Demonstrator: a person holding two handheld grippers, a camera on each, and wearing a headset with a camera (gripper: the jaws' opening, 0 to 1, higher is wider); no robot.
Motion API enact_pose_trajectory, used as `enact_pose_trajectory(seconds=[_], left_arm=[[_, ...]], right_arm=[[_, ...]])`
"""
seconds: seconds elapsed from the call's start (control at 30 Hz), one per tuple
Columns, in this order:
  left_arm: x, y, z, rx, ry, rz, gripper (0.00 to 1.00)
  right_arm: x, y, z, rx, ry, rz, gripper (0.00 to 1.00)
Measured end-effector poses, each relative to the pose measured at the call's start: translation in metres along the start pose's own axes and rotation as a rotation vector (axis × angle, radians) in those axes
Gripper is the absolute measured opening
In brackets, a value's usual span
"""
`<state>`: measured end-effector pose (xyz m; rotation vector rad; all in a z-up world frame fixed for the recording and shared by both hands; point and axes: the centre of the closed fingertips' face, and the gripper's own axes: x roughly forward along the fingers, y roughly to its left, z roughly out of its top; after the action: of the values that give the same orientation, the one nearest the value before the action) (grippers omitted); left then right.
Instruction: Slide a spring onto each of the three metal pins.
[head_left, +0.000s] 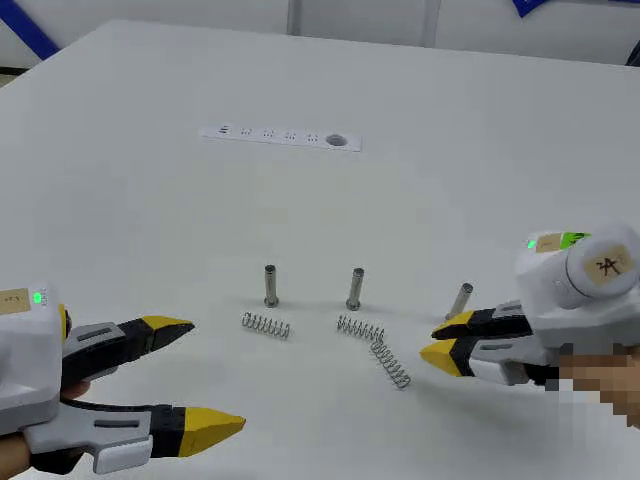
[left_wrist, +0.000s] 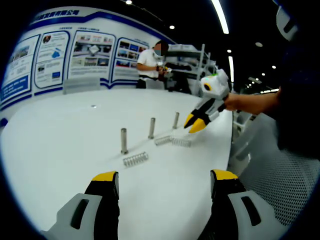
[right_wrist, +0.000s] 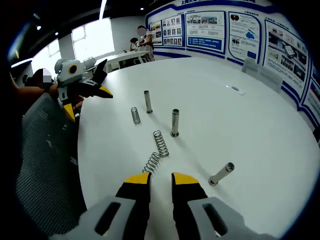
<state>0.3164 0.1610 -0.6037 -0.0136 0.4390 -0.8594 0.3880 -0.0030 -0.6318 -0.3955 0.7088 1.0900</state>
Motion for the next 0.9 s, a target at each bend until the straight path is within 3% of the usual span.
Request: enact_pose_trajectory(seconds=[0.2,0.37,0.7,0.9], left_arm=[[0.000,0.000,0.000,-0.001,-0.003,0.002,0.76],[0.000,-0.001,0.000,0.000,-0.001,-0.002,0.76],[0.000,0.000,0.001,-0.002,-0.004,0.001,0.76],[0.000,0.000,0.001,-0.001,-0.002,0.002,0.76]], right_arm=[[0.010,0.014,-0.003,0.007,0.019,0.026,0.21],[0.016,0.016,-0.008,-0.002,0.046,0.017,0.22],[0.023,0.005,-0.018,-0.032,0.101,-0.056,0.22],[0.019,-0.006,-0.025,-0.010,0.120,-0.097,0.20]])
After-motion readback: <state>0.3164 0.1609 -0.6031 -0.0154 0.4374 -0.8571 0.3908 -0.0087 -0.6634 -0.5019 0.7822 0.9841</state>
